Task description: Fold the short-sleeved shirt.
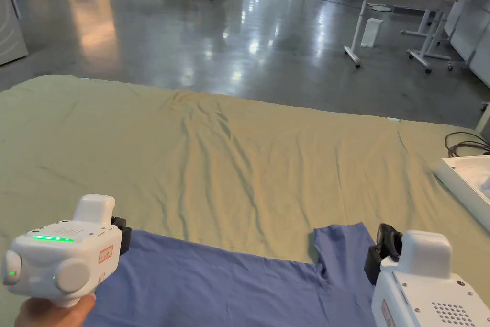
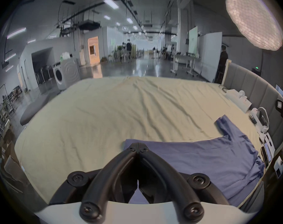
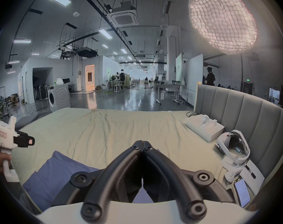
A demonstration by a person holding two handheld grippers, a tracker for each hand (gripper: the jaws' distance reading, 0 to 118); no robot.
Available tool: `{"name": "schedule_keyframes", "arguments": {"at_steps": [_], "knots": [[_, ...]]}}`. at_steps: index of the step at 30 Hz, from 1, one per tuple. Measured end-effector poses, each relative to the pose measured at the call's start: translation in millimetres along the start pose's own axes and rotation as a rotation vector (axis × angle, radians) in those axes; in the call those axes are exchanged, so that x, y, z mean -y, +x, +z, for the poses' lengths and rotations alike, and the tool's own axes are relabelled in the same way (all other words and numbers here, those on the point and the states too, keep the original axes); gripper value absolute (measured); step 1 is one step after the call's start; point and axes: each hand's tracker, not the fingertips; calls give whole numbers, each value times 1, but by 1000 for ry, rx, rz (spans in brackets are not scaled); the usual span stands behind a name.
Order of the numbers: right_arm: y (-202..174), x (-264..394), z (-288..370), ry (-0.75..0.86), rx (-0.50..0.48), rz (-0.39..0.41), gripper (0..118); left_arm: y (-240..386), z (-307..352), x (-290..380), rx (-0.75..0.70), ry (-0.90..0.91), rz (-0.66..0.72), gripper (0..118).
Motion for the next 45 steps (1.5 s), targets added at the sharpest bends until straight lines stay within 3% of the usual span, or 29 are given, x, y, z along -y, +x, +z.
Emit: {"name": "schedule_keyframes", "arguments": {"at_steps": [4, 5, 6, 8, 9, 19, 21, 23, 25, 27, 33, 36, 39, 41, 43, 45], "knots": [[3, 7, -15, -53, 1, -2, 0, -20, -55, -16, 31, -132, 36, 3], [4, 10, -17, -61, 2, -3, 0, -24, -69, -19, 36, -168, 43, 9], [6, 12, -20, -72, 7, -2, 0, -26, -81, -22, 44, -194, 50, 20], [8, 17, -24, -95, 17, 6, 0, -30, -105, -27, 74, -267, 60, 60], [10, 20, -26, -106, 21, 9, 0, -30, -117, -29, 81, -290, 58, 63], [35, 42, -38, -216, 83, 21, 0, -10, -190, -9, -23, -478, -91, 63], [40, 46, -40, -237, 94, 20, 0, -1, -181, -6, -44, -421, -127, 52], [43, 49, -44, -252, 99, 14, 0, 7, -176, -3, -19, -416, -150, 25], [46, 50, -48, -267, 99, 9, 0, 16, -176, 0, -23, -413, -193, 10], [50, 50, -55, -281, 97, 2, 0, 17, -177, 0, -27, -413, -206, 4], [82, 37, -102, -392, 81, -25, 1, -1, -148, -10, 38, -316, -140, 4], [102, 34, -147, -518, 57, -43, 21, -4, -125, -14, 55, -265, -107, 4], [116, 40, -191, -636, 28, -44, 51, 4, -101, -14, 52, -225, -108, 4], [118, 49, -219, -739, 7, -16, 53, 5, -91, -13, 50, -213, -107, 4], [117, 61, -243, -832, -18, 12, 66, 8, -82, -12, 47, -200, -103, 4], [115, 76, -264, -909, -17, 38, 68, 11, -75, -10, 43, -195, -96, 4]]}}
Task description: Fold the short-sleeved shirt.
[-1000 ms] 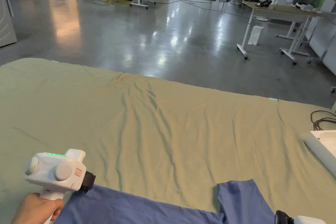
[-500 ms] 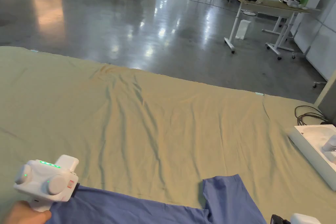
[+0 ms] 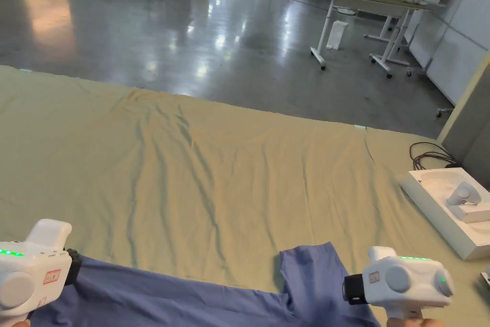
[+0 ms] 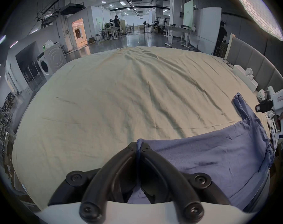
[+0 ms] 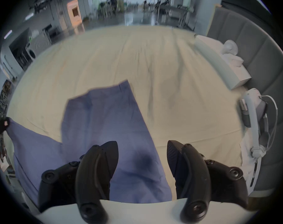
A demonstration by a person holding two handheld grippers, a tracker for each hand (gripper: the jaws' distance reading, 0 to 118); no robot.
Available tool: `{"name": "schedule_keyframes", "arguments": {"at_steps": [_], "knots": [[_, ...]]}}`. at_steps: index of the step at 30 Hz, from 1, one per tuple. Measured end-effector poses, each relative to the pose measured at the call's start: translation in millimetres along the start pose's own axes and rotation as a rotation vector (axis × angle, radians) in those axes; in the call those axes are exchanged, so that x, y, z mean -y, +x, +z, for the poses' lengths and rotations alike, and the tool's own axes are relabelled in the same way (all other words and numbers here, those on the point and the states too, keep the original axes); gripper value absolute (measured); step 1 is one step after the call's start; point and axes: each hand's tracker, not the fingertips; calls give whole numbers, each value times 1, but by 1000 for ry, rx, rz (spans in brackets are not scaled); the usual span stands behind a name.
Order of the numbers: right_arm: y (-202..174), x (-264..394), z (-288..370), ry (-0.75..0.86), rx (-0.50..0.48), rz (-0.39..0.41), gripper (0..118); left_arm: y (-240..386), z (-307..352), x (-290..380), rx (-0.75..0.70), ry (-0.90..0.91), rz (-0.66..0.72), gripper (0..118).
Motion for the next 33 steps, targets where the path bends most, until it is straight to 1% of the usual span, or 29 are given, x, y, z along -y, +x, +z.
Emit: {"name": "schedule_keyframes", "arguments": {"at_steps": [3, 6, 7, 8, 9, 10, 12, 13, 16, 19, 22, 25, 26, 27, 30, 33], "knots": [[-3, -4, -26, -82, 18, 8, 68, -1, 0, 1, -7, 2, 5, 4], [-9, -5, -21, -64, 33, -4, 67, -2, 0, 3, -12, -7, 4, 4], [-11, -4, -19, -54, 41, -3, 63, -1, 0, 3, -16, -9, 6, 4], [-14, 0, -17, -34, 31, 11, 48, 1, 0, 3, -17, -12, 10, 4], [-19, 2, -18, -28, 27, 37, 38, -7, -8, 2, -18, -12, 13, 4], [-22, 3, -18, -24, 22, 44, 28, -8, -9, 2, -17, -14, 13, 4], [-24, 3, -20, -23, 9, 51, 6, -6, -11, 2, -20, -20, 6, 4], [-24, 3, -20, -23, 3, 48, 0, -3, -8, 4, -21, -24, 2, 4], [-18, 8, -10, 10, -39, 23, 0, -2, -6, 3, -19, -24, 8, 4], [-11, 19, 12, 76, -109, -38, 0, -5, 0, 4, -7, -15, 25, 4], [-6, 33, 44, 141, -138, -53, 0, -8, 10, 4, 0, -6, 28, 4], [0, 49, 79, 197, -156, -73, 0, -12, 26, 5, 16, 17, 41, 4], [3, 55, 91, 225, -162, -96, 0, -14, 32, 6, 24, 25, 44, 4], [6, 61, 103, 239, -175, -99, 0, -16, 39, 7, 26, 34, 50, 4], [12, 79, 137, 297, -162, -100, 0, -22, 59, 13, 39, 57, 59, 4], [17, 99, 170, 345, -178, -107, 0, -32, 81, 19, 44, 99, 73, 4]]}}
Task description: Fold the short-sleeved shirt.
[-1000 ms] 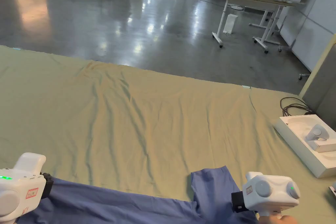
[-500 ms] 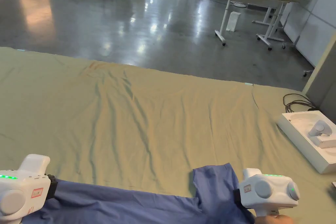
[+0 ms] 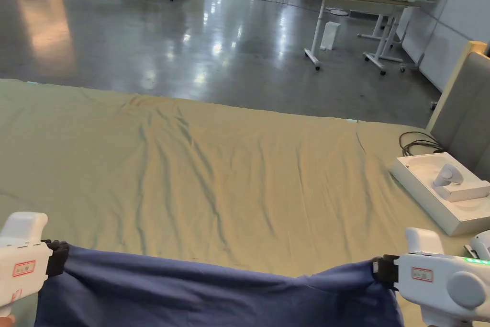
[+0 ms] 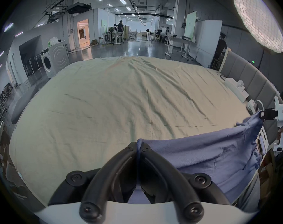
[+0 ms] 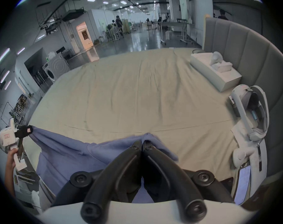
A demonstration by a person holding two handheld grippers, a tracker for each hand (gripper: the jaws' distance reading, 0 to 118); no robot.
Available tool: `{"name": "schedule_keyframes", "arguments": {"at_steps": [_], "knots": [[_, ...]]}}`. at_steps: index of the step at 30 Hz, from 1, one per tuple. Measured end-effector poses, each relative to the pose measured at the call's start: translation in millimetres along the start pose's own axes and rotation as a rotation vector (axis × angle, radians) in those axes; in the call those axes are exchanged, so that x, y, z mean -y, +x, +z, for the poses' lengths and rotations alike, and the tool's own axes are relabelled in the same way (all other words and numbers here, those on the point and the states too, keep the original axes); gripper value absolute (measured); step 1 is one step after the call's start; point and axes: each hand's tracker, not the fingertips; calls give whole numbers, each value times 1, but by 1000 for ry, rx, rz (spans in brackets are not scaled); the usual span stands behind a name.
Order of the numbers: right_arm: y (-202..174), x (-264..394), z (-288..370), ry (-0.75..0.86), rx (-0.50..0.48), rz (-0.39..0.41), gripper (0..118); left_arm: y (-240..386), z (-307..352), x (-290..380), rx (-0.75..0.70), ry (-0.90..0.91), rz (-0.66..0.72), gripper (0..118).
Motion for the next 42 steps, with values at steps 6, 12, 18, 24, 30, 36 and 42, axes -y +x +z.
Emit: {"name": "schedule_keyframes", "arguments": {"at_steps": [6, 12, 18, 24, 30, 36, 42], "knots": [[1, 34, 56, 23, -5, 3, 0, -12, 41, 21, 56, 12, 28, 4], [1, 85, 87, -19, 12, 28, 0, -19, 71, 61, 80, -25, 13, 4], [2, 140, 93, -108, 52, 30, 0, -18, 88, 121, 89, -136, 17, 4], [7, 184, 75, -238, 111, 48, 0, -18, 82, 166, 56, -226, 3, 4], [7, 211, 41, -298, 150, 67, 0, -20, 53, 187, 19, -304, -1, 4], [3, 221, 28, -287, 170, 88, 0, -16, 43, 196, -4, -307, -33, 7], [-8, 201, 50, -259, 231, 133, 47, -15, 59, 168, -40, -243, -6, 58]]}}
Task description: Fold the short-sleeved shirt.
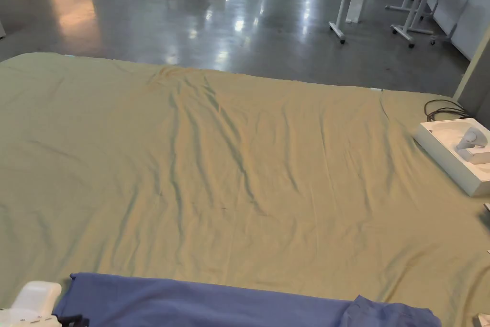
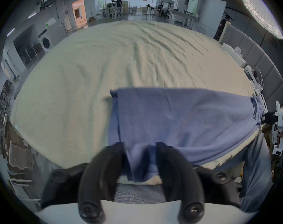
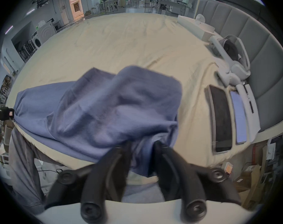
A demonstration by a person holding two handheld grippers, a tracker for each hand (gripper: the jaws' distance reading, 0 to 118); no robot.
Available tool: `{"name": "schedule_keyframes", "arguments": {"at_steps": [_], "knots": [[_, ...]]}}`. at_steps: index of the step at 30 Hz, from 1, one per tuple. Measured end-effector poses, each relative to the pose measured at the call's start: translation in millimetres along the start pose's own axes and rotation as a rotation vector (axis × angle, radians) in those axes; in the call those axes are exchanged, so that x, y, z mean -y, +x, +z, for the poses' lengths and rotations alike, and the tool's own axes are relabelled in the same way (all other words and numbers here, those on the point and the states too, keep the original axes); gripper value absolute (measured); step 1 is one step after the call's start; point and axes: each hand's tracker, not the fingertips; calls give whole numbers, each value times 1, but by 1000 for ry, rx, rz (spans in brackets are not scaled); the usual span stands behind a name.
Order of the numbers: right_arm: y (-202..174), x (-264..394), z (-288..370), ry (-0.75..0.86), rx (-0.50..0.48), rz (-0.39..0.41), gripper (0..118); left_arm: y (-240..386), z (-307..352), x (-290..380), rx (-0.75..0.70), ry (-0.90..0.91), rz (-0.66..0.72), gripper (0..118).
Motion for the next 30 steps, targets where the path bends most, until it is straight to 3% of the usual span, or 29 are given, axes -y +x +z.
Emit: {"name": "schedule_keyframes", "arguments": {"at_steps": [4, 13, 15, 17, 19, 24, 26, 27, 30], "knots": [[-11, -24, 34, 189, 116, 86, 66, 13, 24, -30, 11, 158, 4, 67], [-55, -93, 96, 710, 17, -31, 69, 82, 66, -92, 21, 549, -48, 68], [-71, -103, 102, 794, -1, -47, 69, 96, 73, -99, 38, 631, -49, 65], [-86, -111, 104, 860, -16, -58, 68, 110, 78, -105, 14, 670, -59, 50], [-99, -116, 104, 892, -13, -61, 67, 121, 80, -109, 12, 689, -70, 49], [-120, -123, 106, 954, -18, -90, 36, 135, 82, -109, 26, 718, -36, 21], [-123, -125, 106, 964, -12, -108, 8, 133, 83, -109, 38, 727, -15, 11], [-124, -126, 106, 965, 9, -122, 2, 132, 84, -107, 46, 735, -6, 5], [-122, -129, 106, 961, -33, -130, 0, 129, 86, -108, 39, 743, -6, 1]]}}
